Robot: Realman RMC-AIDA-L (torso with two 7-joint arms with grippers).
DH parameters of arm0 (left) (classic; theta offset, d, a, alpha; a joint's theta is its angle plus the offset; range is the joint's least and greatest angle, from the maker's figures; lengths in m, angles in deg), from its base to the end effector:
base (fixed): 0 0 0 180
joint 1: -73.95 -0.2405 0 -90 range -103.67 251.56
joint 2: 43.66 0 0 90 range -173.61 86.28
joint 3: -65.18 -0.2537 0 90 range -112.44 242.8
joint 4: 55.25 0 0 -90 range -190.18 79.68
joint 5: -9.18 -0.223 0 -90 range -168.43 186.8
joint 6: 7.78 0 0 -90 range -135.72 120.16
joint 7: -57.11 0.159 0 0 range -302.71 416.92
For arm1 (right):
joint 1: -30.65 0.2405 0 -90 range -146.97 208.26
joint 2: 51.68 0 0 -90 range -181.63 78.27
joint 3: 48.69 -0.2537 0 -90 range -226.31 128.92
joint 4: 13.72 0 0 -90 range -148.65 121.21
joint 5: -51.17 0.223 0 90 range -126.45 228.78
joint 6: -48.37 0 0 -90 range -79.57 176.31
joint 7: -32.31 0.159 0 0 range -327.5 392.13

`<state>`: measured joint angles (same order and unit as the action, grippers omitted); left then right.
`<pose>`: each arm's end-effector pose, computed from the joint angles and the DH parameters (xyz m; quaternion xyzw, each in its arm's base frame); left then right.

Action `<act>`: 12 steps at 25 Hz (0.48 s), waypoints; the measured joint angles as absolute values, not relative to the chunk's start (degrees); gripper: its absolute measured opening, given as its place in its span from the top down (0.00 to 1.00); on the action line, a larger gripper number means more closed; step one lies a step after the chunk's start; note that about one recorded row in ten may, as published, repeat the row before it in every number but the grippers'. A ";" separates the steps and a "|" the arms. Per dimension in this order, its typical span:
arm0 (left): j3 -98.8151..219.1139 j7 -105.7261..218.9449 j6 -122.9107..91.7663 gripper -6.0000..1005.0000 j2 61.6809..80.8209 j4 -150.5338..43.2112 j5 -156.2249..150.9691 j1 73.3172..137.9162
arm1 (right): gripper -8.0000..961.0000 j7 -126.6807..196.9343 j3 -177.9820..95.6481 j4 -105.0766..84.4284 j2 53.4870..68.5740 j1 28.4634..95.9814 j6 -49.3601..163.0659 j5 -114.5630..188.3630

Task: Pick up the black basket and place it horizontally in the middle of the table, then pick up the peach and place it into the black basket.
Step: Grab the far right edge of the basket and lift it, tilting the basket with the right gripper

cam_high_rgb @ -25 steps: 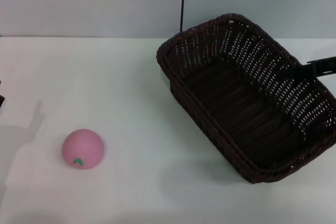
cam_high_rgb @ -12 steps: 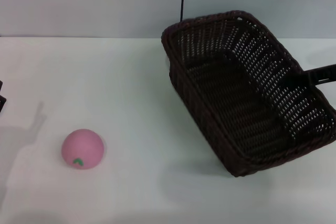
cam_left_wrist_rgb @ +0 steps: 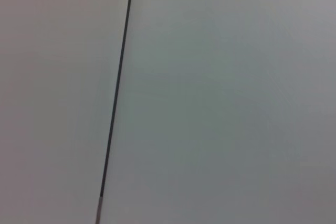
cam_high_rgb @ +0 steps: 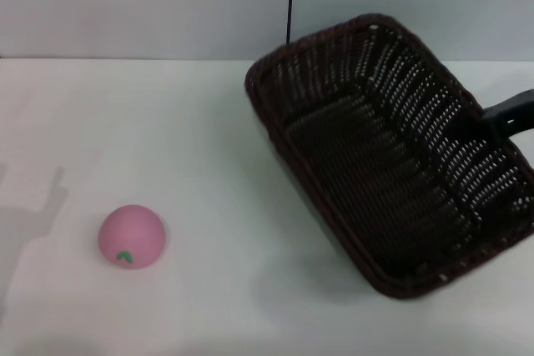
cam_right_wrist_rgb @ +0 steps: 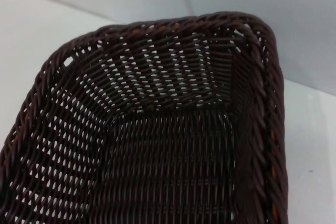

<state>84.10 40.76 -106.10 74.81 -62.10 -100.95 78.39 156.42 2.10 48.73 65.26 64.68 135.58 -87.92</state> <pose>-0.3658 0.1938 0.0055 -0.6409 -0.2151 -0.3950 0.6220 0.2486 0.3866 0.0412 -0.9098 0.3756 -0.0093 0.1763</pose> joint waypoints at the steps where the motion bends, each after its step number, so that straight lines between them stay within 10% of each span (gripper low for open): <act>1: 84.10 40.76 -106.10 0.18 74.81 -62.10 -100.95 78.39 | 0.82 156.42 2.10 48.73 65.26 64.68 135.58 -87.92; 12: 84.06 41.27 -107.45 0.18 74.90 -62.12 -100.86 77.57 | 0.82 127.55 3.34 55.89 65.07 64.39 142.93 -87.96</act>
<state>84.06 41.27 -107.45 74.90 -62.12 -100.86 77.57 127.55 3.34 55.89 65.07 64.39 142.93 -87.96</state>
